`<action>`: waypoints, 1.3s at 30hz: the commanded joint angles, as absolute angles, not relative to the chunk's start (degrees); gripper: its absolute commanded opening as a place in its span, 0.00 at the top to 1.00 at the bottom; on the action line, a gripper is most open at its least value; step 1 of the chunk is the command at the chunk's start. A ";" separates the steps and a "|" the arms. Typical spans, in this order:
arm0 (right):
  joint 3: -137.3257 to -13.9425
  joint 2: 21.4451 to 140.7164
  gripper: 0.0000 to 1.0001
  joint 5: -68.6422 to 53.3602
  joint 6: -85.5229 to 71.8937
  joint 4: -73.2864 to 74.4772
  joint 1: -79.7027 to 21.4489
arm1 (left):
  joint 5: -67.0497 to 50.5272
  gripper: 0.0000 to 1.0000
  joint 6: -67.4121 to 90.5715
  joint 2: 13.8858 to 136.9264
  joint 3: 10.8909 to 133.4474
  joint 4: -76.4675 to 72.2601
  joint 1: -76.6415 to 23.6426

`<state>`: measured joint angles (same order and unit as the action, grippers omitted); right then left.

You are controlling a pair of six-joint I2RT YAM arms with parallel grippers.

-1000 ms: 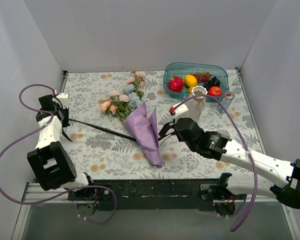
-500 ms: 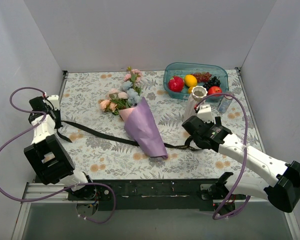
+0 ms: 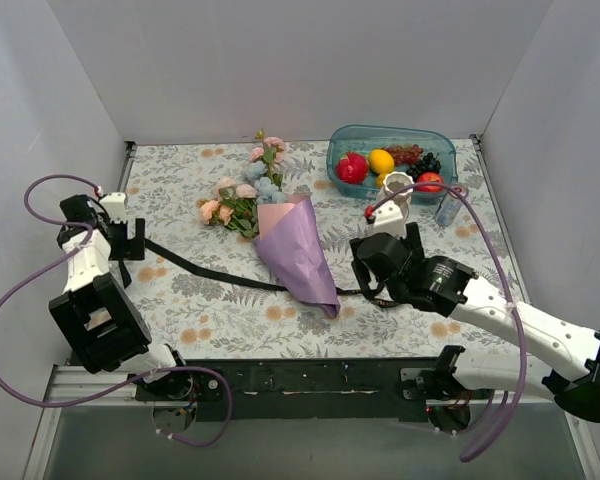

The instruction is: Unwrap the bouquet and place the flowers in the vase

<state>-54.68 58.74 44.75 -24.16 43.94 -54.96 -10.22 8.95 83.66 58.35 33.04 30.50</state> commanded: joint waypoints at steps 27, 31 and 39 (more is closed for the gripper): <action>-56.87 94.65 0.02 60.11 5.63 21.11 -89.82 | -28.04 0.02 16.87 82.09 70.93 42.19 26.54; -53.18 96.76 0.02 62.48 10.01 13.39 -89.56 | -28.48 0.02 17.31 82.09 70.58 42.19 26.54; -50.02 101.16 0.10 70.66 28.25 -13.06 -85.35 | -28.65 0.02 17.40 81.65 69.61 42.19 26.54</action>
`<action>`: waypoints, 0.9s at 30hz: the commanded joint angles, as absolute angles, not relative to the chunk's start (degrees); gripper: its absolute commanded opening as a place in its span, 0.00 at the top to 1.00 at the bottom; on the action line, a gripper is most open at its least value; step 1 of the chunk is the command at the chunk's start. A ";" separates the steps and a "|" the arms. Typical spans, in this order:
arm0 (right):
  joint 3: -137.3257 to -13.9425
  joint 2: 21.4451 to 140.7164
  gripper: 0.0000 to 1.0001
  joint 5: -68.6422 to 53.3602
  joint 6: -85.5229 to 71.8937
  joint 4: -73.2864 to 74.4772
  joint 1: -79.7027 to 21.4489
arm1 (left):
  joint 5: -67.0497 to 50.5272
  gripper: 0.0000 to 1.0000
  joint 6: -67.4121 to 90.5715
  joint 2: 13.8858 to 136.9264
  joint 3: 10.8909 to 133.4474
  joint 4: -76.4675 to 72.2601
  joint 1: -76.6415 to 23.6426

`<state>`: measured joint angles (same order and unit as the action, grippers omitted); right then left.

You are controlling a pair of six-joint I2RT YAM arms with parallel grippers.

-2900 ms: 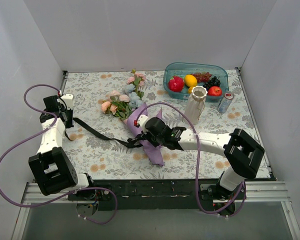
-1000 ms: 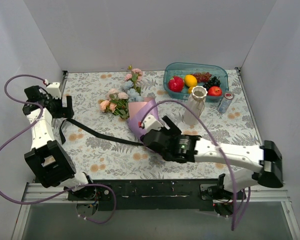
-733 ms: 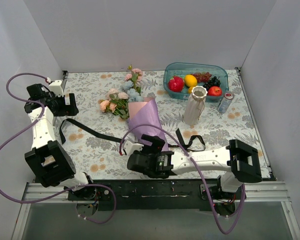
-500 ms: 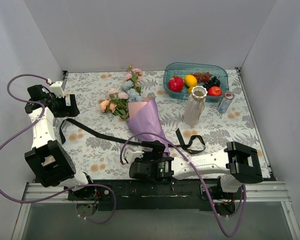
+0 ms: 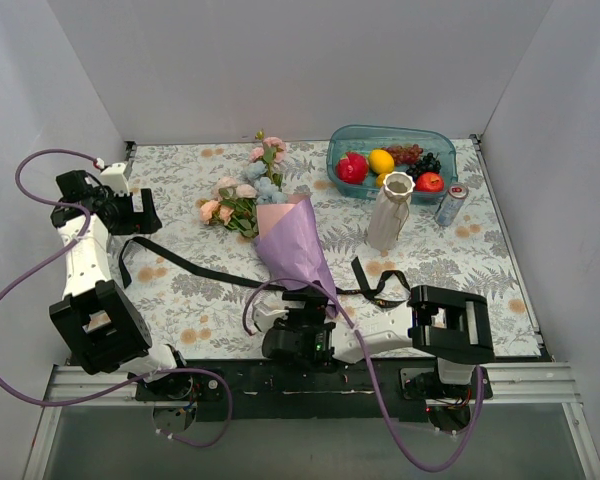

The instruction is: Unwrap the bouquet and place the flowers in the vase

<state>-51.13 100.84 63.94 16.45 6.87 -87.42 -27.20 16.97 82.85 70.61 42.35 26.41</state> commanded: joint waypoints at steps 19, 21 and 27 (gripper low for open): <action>-55.36 110.75 0.21 77.52 103.98 -108.46 -81.47 | -29.09 0.02 17.93 81.12 67.76 41.40 26.46; -58.52 109.60 0.22 79.36 103.80 -108.37 -82.00 | -29.18 0.02 18.02 81.21 67.94 41.40 26.54; -61.69 105.74 0.20 85.25 104.15 -108.54 -82.09 | -29.27 0.02 17.93 80.77 67.24 41.31 26.54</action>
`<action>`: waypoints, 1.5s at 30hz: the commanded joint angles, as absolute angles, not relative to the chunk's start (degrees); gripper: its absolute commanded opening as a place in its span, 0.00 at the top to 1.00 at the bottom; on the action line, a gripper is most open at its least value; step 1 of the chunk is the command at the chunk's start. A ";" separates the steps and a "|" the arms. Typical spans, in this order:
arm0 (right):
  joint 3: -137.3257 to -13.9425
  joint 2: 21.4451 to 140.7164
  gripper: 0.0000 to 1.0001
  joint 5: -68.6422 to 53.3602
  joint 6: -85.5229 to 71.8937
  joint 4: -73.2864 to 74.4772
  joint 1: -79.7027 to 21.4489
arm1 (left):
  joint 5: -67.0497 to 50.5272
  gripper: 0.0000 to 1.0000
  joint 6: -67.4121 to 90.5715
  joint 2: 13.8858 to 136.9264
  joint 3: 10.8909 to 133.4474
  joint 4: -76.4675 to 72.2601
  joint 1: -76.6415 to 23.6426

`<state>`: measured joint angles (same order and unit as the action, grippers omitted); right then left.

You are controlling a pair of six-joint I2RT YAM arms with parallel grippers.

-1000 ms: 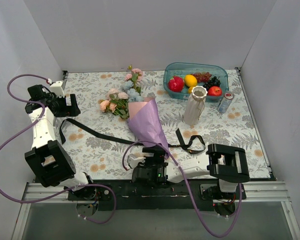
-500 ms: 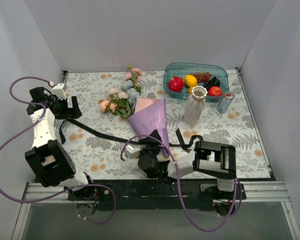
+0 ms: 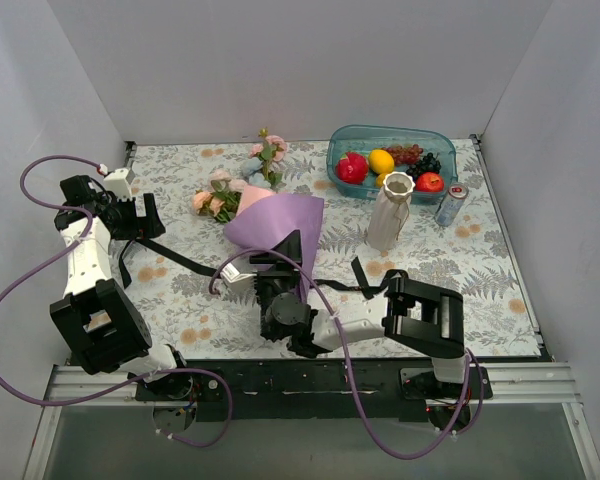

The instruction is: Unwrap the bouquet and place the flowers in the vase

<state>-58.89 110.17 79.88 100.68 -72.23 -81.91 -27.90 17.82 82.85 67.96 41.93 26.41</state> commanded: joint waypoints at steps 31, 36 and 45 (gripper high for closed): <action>-122.00 111.88 0.02 88.16 95.33 -63.85 -80.86 | -38.62 0.02 8.50 82.35 73.55 53.55 26.28; -126.65 115.66 0.02 88.77 93.19 -61.81 -79.19 | -48.51 0.03 -1.76 79.55 76.82 66.36 16.45; -126.25 100.06 0.02 41.63 4.30 22.70 -71.39 | -53.97 0.02 9.05 81.38 78.76 60.91 9.32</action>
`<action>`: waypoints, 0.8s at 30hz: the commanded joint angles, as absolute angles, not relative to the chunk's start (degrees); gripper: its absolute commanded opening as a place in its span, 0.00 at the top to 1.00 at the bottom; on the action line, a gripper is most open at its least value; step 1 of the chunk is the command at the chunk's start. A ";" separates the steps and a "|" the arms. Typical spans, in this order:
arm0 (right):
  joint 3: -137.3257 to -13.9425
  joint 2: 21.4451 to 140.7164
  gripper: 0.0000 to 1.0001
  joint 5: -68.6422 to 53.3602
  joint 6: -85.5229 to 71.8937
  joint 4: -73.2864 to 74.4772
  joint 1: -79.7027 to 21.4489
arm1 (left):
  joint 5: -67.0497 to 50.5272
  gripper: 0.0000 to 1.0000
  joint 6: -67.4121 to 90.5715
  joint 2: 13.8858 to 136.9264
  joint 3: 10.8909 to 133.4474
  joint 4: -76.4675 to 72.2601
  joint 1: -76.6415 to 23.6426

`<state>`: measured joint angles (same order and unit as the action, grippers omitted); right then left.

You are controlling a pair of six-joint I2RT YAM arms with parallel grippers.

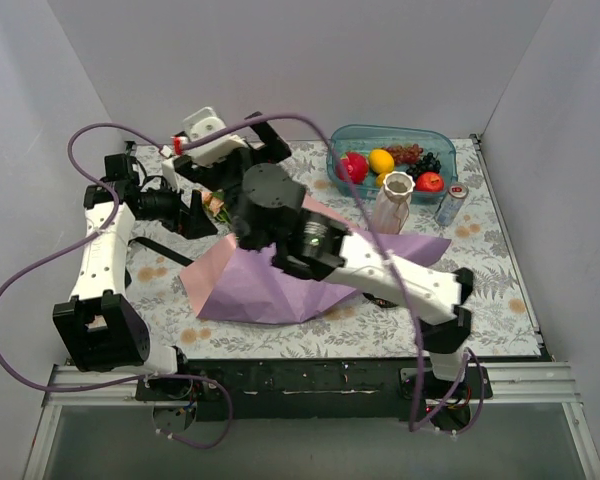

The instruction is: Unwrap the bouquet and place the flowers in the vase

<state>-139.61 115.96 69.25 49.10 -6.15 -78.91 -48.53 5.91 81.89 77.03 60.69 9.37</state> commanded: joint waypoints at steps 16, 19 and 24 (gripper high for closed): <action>-101.79 89.66 0.02 37.35 -0.97 21.89 -63.28 | -43.77 0.08 13.10 85.69 67.15 50.89 -1.49; -98.88 88.07 0.02 38.23 -1.14 21.01 -63.19 | -42.89 0.11 13.53 85.96 65.22 50.02 -3.51; -95.72 86.22 0.02 39.37 -1.23 20.39 -63.11 | -42.63 0.26 14.50 87.10 63.11 49.13 -5.80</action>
